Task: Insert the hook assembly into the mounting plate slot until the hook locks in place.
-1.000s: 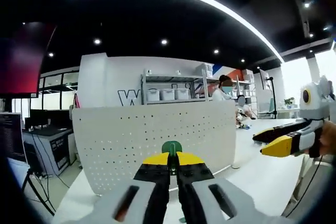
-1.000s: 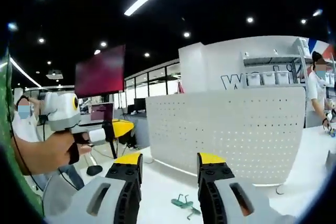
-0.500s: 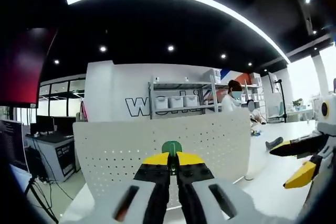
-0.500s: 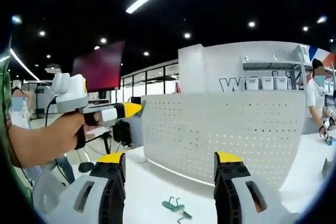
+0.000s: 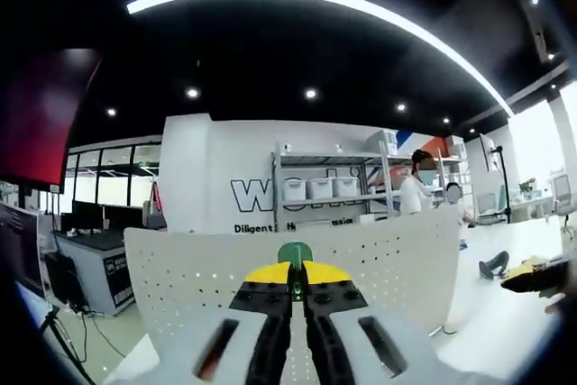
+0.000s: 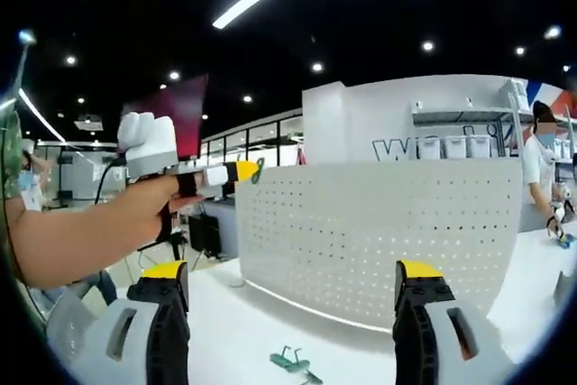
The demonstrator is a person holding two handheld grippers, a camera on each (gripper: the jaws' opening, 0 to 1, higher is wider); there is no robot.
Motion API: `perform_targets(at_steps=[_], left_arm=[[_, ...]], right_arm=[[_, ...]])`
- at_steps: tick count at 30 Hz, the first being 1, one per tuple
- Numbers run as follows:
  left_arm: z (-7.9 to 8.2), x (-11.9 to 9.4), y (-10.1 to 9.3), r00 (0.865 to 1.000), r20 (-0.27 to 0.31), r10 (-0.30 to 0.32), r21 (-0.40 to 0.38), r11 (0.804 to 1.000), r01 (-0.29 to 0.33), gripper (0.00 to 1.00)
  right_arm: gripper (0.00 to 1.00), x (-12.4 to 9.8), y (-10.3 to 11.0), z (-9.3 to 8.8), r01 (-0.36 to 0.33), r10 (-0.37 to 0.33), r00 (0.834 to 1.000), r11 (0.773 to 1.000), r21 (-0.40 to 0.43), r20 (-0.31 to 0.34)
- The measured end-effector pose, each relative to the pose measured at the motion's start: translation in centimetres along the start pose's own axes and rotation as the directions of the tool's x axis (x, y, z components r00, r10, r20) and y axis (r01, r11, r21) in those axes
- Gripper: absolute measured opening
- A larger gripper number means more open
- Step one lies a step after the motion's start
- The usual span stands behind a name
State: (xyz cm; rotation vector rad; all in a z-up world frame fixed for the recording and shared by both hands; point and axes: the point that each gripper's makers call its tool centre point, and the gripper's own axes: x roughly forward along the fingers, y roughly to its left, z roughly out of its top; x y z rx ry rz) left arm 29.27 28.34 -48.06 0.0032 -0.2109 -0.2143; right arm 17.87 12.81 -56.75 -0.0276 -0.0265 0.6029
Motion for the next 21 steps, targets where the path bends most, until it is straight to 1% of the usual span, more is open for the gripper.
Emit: perform_targets(at_steps=[2,5,6,15,21], left_arm=[[-0.1,0.6,0.3,1.000,0.005,0.011,-0.002,1.000,-0.011,0.03],[-0.2,1.4,0.7,0.999,0.016,0.028,0.003,1.000,-0.028,0.03],[-0.2,1.7,1.0,0.999,0.027,0.042,0.003,0.999,-0.042,0.03],[-0.6,4.0,2.1,0.996,0.059,0.074,0.000,0.997,-0.074,0.03],[-1.2,6.0,3.2,0.994,0.062,0.095,0.009,0.995,-0.096,0.03]], right_arm=[[1.00,0.1,-0.1,0.0,0.001,-0.001,1.000,1.000,-0.019,0.002],[1.00,0.3,-0.2,-0.2,-0.005,0.005,1.000,1.000,-0.016,-0.006],[0.99,0.3,-0.4,-0.3,-0.002,0.002,1.000,1.000,-0.015,-0.008],[0.96,0.7,-1.5,-1.2,0.010,-0.011,0.999,1.000,-0.015,-0.035],[0.95,1.1,-2.0,-2.0,0.014,-0.014,0.998,1.000,-0.006,-0.054]])
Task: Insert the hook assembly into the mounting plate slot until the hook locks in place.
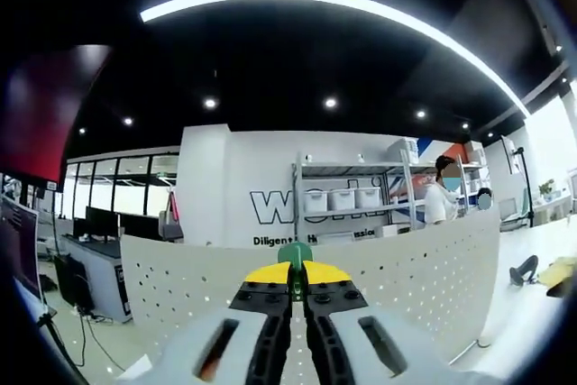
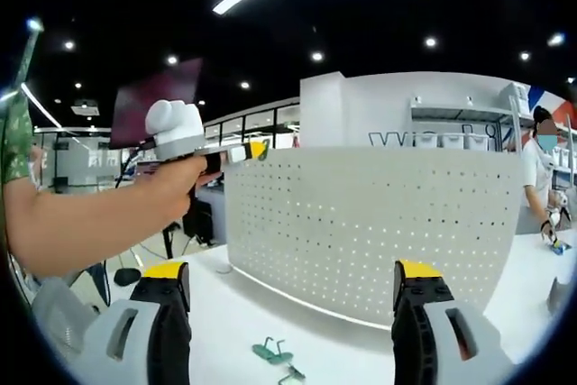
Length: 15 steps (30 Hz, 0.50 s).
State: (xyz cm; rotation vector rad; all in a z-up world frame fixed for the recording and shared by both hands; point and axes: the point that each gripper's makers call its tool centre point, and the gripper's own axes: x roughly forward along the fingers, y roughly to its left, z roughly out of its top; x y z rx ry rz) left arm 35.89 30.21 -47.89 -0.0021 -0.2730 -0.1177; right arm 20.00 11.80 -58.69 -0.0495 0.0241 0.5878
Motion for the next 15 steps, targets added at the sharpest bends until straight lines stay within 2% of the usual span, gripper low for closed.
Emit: perform_targets(at_steps=[6,15], left_arm=[[-1.2,1.6,0.8,1.000,-0.017,0.014,0.014,1.000,-0.014,0.03],[-2.0,3.0,1.5,0.999,-0.034,0.019,0.040,0.999,-0.018,0.03]], right_arm=[[0.94,0.2,-0.6,-0.8,0.012,-0.012,1.000,1.000,0.004,-0.022],[0.92,0.5,-0.6,-1.3,0.012,-0.011,0.999,1.000,0.010,-0.036]])
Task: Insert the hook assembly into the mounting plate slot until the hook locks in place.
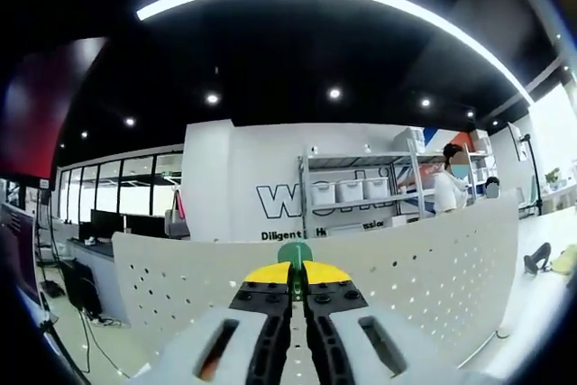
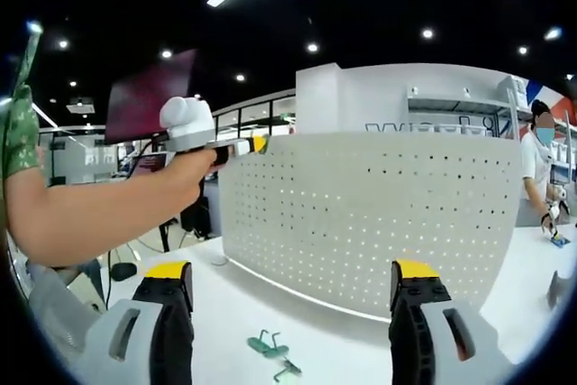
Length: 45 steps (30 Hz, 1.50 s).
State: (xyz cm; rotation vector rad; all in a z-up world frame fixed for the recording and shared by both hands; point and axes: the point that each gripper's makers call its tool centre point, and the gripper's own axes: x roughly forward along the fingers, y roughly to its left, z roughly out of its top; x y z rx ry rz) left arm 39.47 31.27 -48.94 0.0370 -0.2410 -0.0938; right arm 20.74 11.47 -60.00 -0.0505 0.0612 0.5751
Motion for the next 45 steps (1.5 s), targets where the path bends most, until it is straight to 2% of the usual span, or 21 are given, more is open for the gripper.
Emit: perform_targets(at_steps=[27,45], left_arm=[[-1.7,1.6,0.6,0.999,-0.047,0.010,0.026,1.000,-0.009,0.03],[-2.0,1.6,0.6,0.998,-0.057,0.012,0.036,0.999,-0.010,0.03]], right_arm=[[0.89,0.0,-0.4,-0.6,0.002,-0.002,1.000,1.000,0.008,-0.014],[0.88,-0.1,-0.6,-0.7,0.006,-0.006,1.000,1.000,0.010,-0.013]])
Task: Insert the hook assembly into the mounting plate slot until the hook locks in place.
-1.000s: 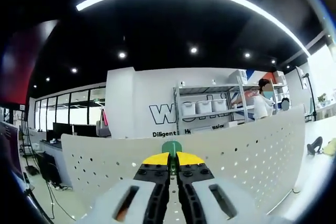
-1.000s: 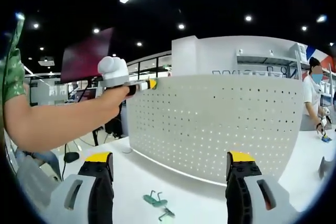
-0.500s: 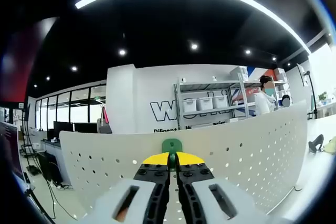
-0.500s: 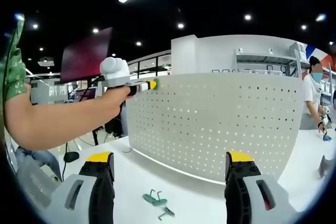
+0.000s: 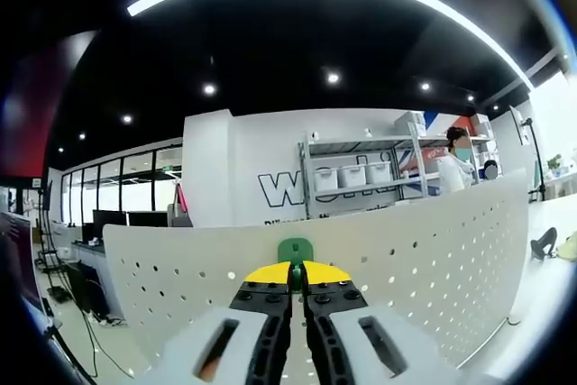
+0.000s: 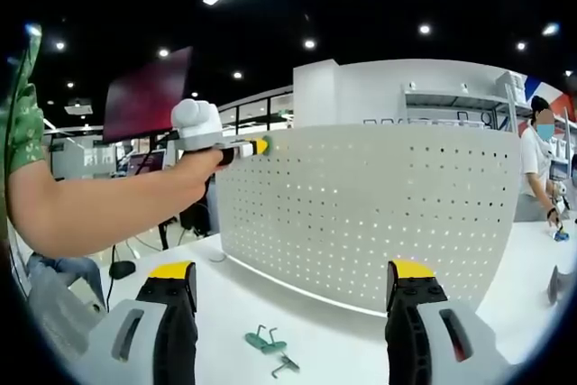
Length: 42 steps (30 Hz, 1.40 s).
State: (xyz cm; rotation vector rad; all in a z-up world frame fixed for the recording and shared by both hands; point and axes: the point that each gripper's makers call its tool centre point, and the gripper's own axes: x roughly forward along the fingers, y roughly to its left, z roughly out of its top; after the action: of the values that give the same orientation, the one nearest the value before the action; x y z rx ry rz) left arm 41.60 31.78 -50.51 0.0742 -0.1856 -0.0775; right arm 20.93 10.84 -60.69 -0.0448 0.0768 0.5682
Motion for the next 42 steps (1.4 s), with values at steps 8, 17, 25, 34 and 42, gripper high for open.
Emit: perform_targets(at_steps=[8,17,25,34,42], left_arm=[[-0.5,-0.1,0.0,1.000,-0.008,0.004,-0.001,1.000,-0.004,0.03],[-0.9,-0.2,0.0,1.000,-0.012,0.005,-0.006,1.000,-0.005,0.03],[-1.4,-0.2,0.0,1.000,-0.020,0.004,-0.003,1.000,-0.004,0.03],[-1.6,-0.2,-0.3,1.000,-0.024,0.000,-0.004,1.000,0.000,0.03],[-1.8,-0.1,-0.3,1.000,-0.025,-0.002,0.006,1.000,0.003,0.03]], right_arm=[[0.88,0.0,0.0,0.0,-0.002,0.002,1.000,1.000,-0.002,-0.003],[0.88,0.0,-0.1,-0.1,0.000,0.000,1.000,1.000,-0.003,-0.005],[0.87,0.0,-0.1,-0.2,-0.001,0.001,1.000,1.000,-0.003,-0.008],[0.87,0.0,-0.2,-0.4,0.002,-0.002,1.000,1.000,-0.003,-0.012],[0.87,0.0,-0.2,-0.5,0.002,-0.002,1.000,1.000,-0.004,-0.016]])
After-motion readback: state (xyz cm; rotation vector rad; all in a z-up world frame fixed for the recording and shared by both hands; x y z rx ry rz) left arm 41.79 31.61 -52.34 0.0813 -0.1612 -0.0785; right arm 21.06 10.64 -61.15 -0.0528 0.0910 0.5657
